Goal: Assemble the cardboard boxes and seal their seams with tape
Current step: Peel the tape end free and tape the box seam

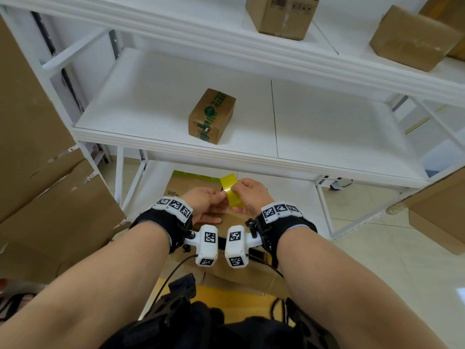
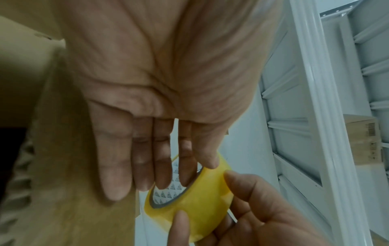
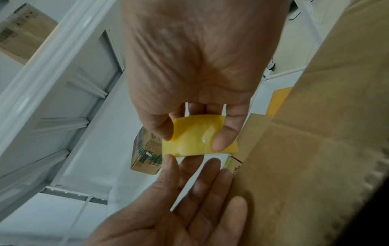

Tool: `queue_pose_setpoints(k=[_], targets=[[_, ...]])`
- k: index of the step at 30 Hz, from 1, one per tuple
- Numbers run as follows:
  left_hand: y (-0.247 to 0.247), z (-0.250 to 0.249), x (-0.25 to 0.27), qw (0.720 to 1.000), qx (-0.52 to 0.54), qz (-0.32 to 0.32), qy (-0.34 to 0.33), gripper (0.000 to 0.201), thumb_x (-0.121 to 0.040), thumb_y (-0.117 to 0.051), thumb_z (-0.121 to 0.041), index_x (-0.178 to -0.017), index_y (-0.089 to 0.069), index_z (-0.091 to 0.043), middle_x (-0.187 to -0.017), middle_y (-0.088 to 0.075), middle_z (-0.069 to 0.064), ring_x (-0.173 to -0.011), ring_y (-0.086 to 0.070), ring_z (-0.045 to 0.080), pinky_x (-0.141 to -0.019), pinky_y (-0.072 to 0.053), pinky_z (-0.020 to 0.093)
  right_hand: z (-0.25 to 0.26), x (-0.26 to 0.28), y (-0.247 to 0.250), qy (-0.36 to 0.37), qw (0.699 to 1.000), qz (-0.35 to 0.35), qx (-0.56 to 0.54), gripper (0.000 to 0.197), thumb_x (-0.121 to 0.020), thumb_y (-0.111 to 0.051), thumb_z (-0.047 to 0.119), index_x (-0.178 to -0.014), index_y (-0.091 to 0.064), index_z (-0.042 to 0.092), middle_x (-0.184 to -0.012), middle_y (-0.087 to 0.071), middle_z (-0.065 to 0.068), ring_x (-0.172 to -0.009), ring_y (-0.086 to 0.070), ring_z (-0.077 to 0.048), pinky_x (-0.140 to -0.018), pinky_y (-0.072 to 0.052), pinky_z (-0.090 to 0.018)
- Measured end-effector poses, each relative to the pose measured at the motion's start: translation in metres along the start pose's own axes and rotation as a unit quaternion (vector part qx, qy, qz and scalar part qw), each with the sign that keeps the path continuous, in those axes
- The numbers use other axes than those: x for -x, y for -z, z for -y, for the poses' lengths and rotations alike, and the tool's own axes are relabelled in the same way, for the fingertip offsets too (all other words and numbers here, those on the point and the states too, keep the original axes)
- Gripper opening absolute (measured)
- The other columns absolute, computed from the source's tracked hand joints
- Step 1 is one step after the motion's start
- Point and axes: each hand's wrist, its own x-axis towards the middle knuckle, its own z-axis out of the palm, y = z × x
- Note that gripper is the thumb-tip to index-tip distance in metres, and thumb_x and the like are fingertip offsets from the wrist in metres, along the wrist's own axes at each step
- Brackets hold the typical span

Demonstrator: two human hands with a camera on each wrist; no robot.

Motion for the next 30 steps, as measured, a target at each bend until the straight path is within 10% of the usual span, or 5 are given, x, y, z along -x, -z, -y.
queue_pose_setpoints(k=[6,10,17,23,30], targets=[[0.006,0.007,-0.007,0.997,-0.069,-0.020,0.004,0.018,-0.092,-0.062,-0.033,-0.090,-0.064,-0.016,-0.109,-0.069,0.005,-0.104,-0.056,0.023,-0.095,-0.047,0.041,-0.002,0.005,0.006,-0.018,0.999,0.022,0.024,0.009,-0.093,-0.057,0.022,-0.092,-0.066,0.019,-0.095,-0.065,-0.004,-0.086,-0.064,-0.022,-0.083,-0.061,-0.046],[0.006,0.007,-0.005,0.995,-0.094,-0.013,0.024,0.033,-0.093,-0.060,-0.031,-0.116,-0.060,-0.007,-0.117,-0.066,0.007,-0.100,-0.061,0.017,-0.075,-0.048,0.026,-0.001,0.009,0.006,-0.028,0.996,0.043,0.069,0.016,-0.091,-0.057,0.021,-0.100,-0.068,0.013,-0.093,-0.068,-0.009,-0.073,-0.067,-0.025,-0.087,-0.057,-0.056],[0.007,0.000,-0.008,0.998,-0.041,-0.002,0.044,0.011,-0.097,-0.054,-0.021,-0.092,-0.064,-0.017,-0.100,-0.070,0.000,-0.098,-0.060,0.018,-0.083,-0.046,0.035,0.008,-0.003,0.005,-0.038,0.986,0.070,0.147,0.025,-0.072,-0.060,0.033,-0.089,-0.066,0.015,-0.107,-0.067,-0.019,-0.100,-0.068,-0.039,-0.088,-0.056,-0.058],[0.002,-0.005,-0.010,0.996,0.067,-0.045,0.044,0.020,-0.098,-0.053,-0.024,-0.089,-0.064,-0.010,-0.085,-0.067,0.005,-0.087,-0.061,0.020,-0.088,-0.046,0.041,0.015,-0.003,0.007,-0.061,0.991,0.079,0.093,0.016,-0.089,-0.058,0.022,-0.099,-0.062,0.011,-0.098,-0.063,-0.015,-0.074,-0.069,-0.032,-0.084,-0.057,-0.051],[0.004,-0.009,-0.015,0.989,0.129,-0.055,0.049,0.015,-0.094,-0.056,-0.016,-0.086,-0.061,-0.004,-0.068,-0.061,0.008,-0.059,-0.058,0.016,-0.052,-0.050,0.027,0.007,-0.009,0.004,-0.061,0.994,0.081,0.039,0.015,-0.088,-0.056,0.022,-0.099,-0.063,0.014,-0.092,-0.065,-0.013,-0.078,-0.063,-0.029,-0.069,-0.053,-0.040]])
